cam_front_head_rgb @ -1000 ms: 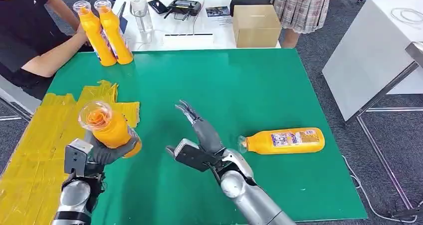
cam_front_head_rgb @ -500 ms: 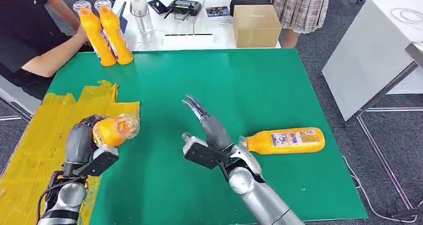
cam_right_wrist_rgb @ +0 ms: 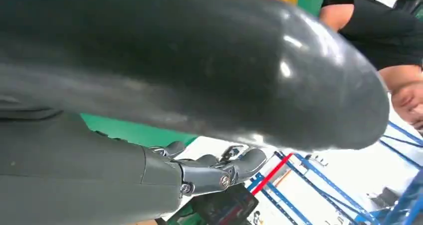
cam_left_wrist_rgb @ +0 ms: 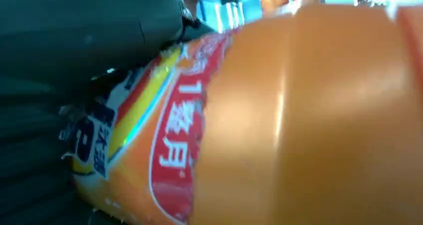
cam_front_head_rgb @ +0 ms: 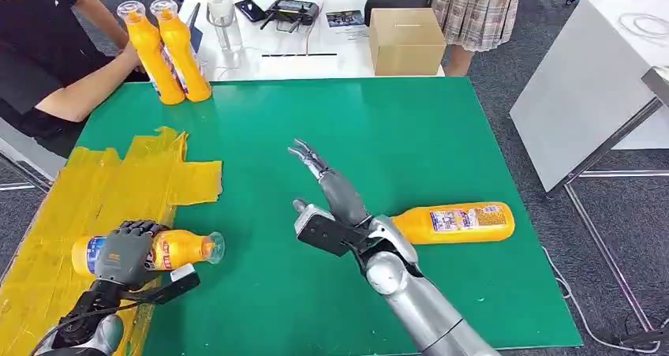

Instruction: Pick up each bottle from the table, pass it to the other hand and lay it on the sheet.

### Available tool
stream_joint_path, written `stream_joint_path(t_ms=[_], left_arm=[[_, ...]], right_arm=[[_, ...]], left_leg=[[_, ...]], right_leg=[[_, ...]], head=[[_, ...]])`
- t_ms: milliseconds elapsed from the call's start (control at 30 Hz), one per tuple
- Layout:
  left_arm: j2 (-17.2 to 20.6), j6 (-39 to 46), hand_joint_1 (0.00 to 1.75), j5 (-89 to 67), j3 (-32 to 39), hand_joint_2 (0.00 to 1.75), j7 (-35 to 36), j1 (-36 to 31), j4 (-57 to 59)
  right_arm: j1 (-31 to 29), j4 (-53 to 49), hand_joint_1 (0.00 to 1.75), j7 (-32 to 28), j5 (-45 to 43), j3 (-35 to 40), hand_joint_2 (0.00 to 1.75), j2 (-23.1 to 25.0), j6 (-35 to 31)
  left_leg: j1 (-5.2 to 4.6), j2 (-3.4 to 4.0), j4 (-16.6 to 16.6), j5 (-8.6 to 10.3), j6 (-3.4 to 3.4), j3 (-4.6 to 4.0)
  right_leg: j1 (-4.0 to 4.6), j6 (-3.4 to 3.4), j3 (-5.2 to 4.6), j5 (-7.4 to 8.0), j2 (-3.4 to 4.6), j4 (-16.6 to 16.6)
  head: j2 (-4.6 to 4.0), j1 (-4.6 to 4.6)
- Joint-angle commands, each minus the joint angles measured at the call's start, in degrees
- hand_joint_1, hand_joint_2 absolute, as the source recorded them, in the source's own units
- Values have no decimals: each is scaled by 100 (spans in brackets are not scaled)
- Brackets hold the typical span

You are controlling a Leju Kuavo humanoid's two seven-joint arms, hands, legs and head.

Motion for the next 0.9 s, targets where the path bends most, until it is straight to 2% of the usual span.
stream_joint_path(t_ms=[33, 67, 100, 133, 900], left_arm=[[320, -235, 175, -108, -438, 175, 42, -199, 1054], [345, -307, 175, -108, -481, 175, 39, -233, 1124], [380, -383, 66, -74, -521, 175, 4, -241, 1151], [380, -417, 0, -84, -523, 0, 122, -270, 1202], [410, -486, 0, 143, -600, 0, -22, -294, 1160]], right_arm=[[-319, 318, 0, 9, -50, 111, 0, -97, 57], [-326, 335, 0, 9, -52, 118, 0, -96, 60], [-331, 348, 0, 9, -63, 121, 0, -93, 63], [-325, 353, 0, 10, -80, 117, 0, -86, 62], [-313, 372, 0, 8, -94, 125, 0, -83, 73]], left_leg=[[-4, -4, -9, 5, 2, 19], [-6, -2, -12, 6, 2, 23], [-5, -3, -12, 9, 3, 24], [-5, -12, -12, 10, 3, 28], [-12, -50, -10, 39, -2, 28]], right_leg=[[-5, -1, 15, 3, -1, -3], [-8, -1, 17, 4, 0, -3], [-7, -2, 18, 6, -1, -2], [-7, -2, 22, 6, -4, -1], [-16, -2, 28, 7, -47, 16]], head=[[0, 2], [0, 0], [0, 2], [0, 2], [0, 2]])
